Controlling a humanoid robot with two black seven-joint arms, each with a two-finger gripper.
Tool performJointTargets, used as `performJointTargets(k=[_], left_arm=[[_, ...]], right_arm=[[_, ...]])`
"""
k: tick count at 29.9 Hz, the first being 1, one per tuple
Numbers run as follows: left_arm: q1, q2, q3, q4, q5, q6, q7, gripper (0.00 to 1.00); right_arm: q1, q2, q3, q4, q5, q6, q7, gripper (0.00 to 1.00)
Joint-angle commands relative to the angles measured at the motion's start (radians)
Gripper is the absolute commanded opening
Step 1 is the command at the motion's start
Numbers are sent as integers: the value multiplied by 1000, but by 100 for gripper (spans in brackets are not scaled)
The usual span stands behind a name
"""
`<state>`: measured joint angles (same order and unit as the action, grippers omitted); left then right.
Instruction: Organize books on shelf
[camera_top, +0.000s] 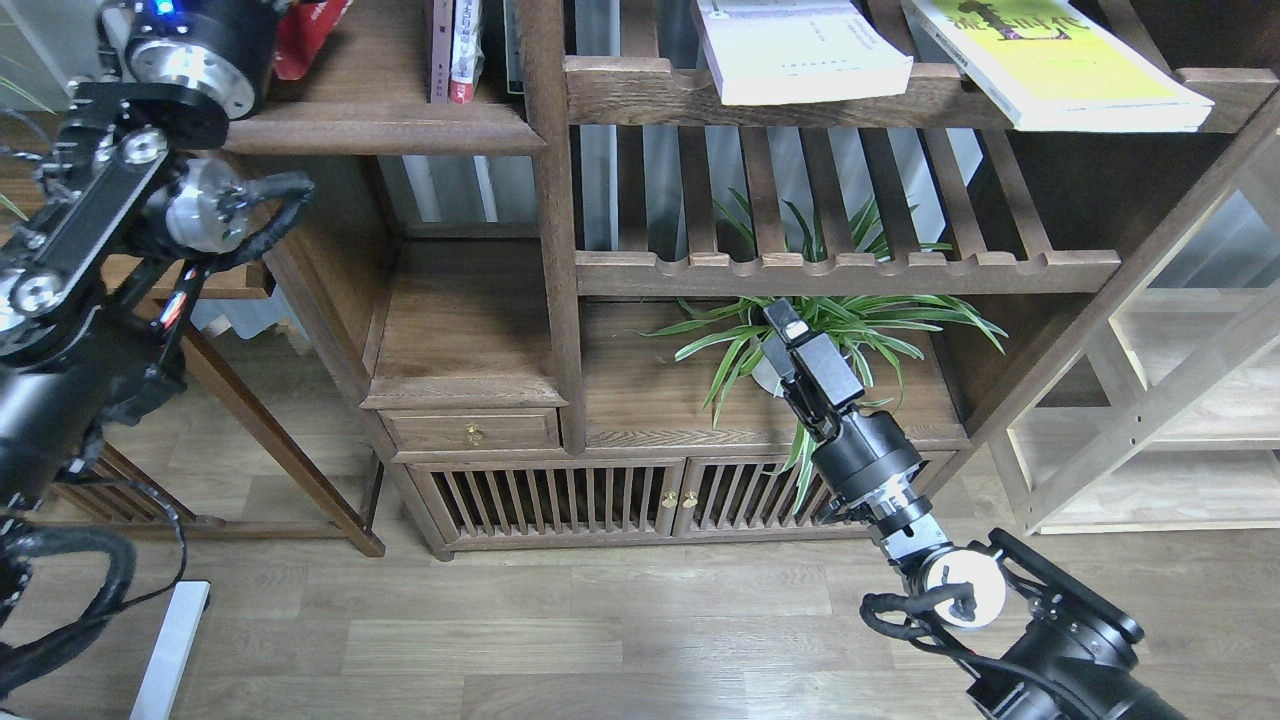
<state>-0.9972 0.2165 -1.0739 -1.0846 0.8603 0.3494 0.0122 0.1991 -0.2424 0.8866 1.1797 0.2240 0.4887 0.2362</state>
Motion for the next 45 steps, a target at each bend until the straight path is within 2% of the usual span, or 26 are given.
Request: performJointTargets(k=[1, 6, 10, 13, 21, 24, 26, 32, 38, 41, 45], left_arm=[[-34, -3, 46, 54, -40, -4, -40, 7], [-67, -2, 83, 112, -56, -13, -58, 7], [-92, -2, 84, 192, -72, -76, -64, 10], [-107, -3, 86, 250, -90, -102, -92, 11], [-152, -43, 146, 324, -159, -107, -109, 11], [-173, -71, 150, 374, -165, -109, -141, 12], [-188, -95, 150, 403, -165, -112, -147, 12], [-212, -138, 164, 465, -165, -115, -152, 23], [-212, -140, 167, 482, -167, -115, -178, 35], [-212, -140, 170, 482, -190, -115, -190, 44], [-212, -141, 184, 483, -213, -115, -218, 45]], right_arm=[[-1, 0, 0, 0, 0, 0, 0, 96], [-1, -2, 3, 0, 0, 0, 0, 96], [-1, -2, 3, 1, 1, 0, 0, 96], [-1, -2, 6, 1, 1, 0, 0, 96], [-1, 0, 3, 1, 1, 0, 0, 96], [0, 0, 3, 1, 1, 0, 0, 96], [0, 0, 3, 1, 1, 0, 0, 96], [-1, 0, 2, 5, 1, 0, 0, 96], [-1, 0, 2, 9, 1, 0, 0, 95], [-1, 0, 0, 9, 0, 0, 0, 95], [-1, 2, -3, 9, 0, 0, 0, 95]])
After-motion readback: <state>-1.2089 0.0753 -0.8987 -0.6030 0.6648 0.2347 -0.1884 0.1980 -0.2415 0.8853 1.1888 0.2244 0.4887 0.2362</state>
